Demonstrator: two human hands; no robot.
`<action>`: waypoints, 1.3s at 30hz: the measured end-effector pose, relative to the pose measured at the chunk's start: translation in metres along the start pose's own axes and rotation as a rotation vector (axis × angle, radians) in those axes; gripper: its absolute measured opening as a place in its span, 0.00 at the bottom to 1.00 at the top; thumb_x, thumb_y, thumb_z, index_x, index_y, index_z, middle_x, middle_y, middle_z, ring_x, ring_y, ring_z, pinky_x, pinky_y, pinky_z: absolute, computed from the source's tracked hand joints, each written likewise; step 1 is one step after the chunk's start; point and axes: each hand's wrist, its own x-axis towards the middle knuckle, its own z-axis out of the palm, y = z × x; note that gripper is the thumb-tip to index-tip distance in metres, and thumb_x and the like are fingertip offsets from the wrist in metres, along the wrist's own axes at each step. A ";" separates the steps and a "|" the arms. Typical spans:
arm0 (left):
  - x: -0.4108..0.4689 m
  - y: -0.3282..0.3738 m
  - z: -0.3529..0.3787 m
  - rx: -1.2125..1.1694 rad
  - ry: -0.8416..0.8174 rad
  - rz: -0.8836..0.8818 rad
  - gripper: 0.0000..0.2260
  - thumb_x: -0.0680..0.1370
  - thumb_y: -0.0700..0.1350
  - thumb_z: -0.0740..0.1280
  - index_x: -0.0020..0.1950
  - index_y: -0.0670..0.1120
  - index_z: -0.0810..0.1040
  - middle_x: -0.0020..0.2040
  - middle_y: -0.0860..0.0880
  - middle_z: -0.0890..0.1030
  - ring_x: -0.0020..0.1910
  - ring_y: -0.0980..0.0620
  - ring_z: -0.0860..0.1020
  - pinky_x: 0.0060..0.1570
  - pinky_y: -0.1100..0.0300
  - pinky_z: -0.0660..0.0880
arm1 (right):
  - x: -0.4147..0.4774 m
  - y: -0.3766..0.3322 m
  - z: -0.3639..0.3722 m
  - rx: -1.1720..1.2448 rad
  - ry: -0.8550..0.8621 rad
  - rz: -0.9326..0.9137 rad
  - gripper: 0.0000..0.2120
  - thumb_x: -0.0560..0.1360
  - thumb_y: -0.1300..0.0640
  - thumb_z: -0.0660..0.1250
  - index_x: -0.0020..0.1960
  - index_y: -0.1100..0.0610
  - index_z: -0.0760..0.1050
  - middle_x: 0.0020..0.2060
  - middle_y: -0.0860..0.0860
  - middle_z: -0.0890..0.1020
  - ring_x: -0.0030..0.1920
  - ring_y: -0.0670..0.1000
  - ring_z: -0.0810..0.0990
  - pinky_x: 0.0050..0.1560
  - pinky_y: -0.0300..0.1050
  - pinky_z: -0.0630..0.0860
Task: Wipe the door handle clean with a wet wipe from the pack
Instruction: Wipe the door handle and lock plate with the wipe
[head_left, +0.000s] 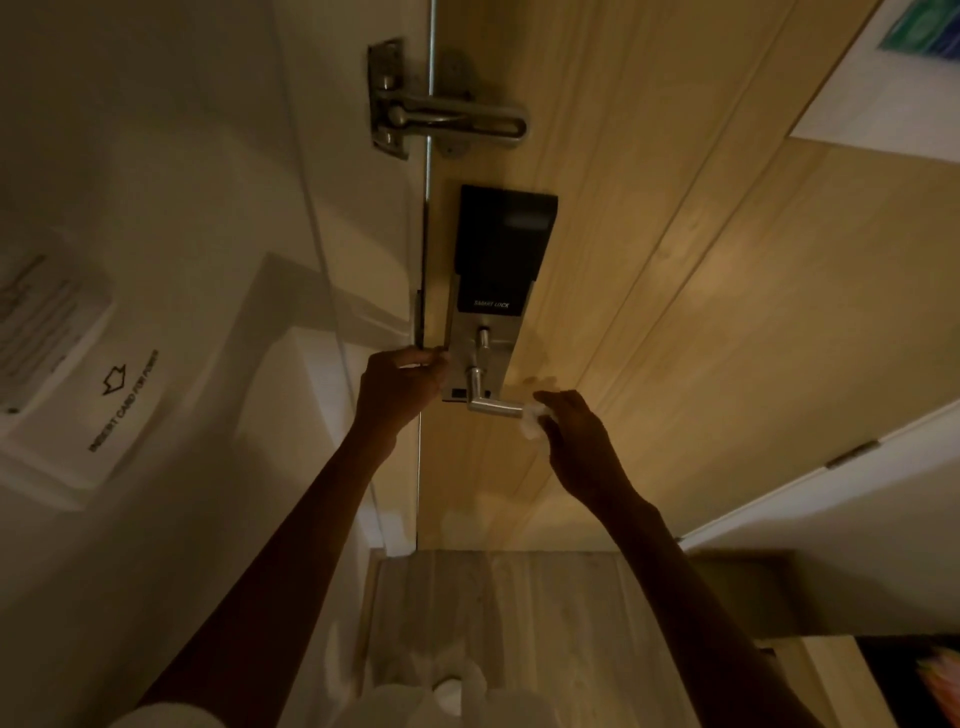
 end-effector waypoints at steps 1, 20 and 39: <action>0.000 -0.001 0.000 0.007 0.001 -0.006 0.01 0.74 0.49 0.72 0.44 0.56 0.83 0.44 0.51 0.85 0.45 0.52 0.84 0.54 0.50 0.81 | 0.002 0.004 0.001 -0.062 -0.013 -0.025 0.14 0.78 0.65 0.64 0.63 0.65 0.74 0.57 0.62 0.79 0.56 0.59 0.79 0.56 0.45 0.74; -0.004 0.000 0.002 0.070 0.012 0.029 0.02 0.75 0.49 0.71 0.47 0.55 0.83 0.46 0.52 0.85 0.49 0.50 0.83 0.53 0.55 0.80 | 0.024 -0.008 0.015 -0.417 -0.147 -0.250 0.15 0.78 0.54 0.66 0.60 0.60 0.71 0.48 0.59 0.81 0.45 0.58 0.81 0.48 0.53 0.76; 0.000 -0.007 0.002 0.096 0.001 0.091 0.08 0.76 0.49 0.70 0.52 0.48 0.84 0.40 0.51 0.83 0.40 0.54 0.81 0.39 0.65 0.72 | 0.019 0.015 -0.026 -0.371 -0.262 -0.208 0.11 0.81 0.55 0.60 0.59 0.60 0.70 0.48 0.56 0.80 0.44 0.55 0.80 0.48 0.47 0.73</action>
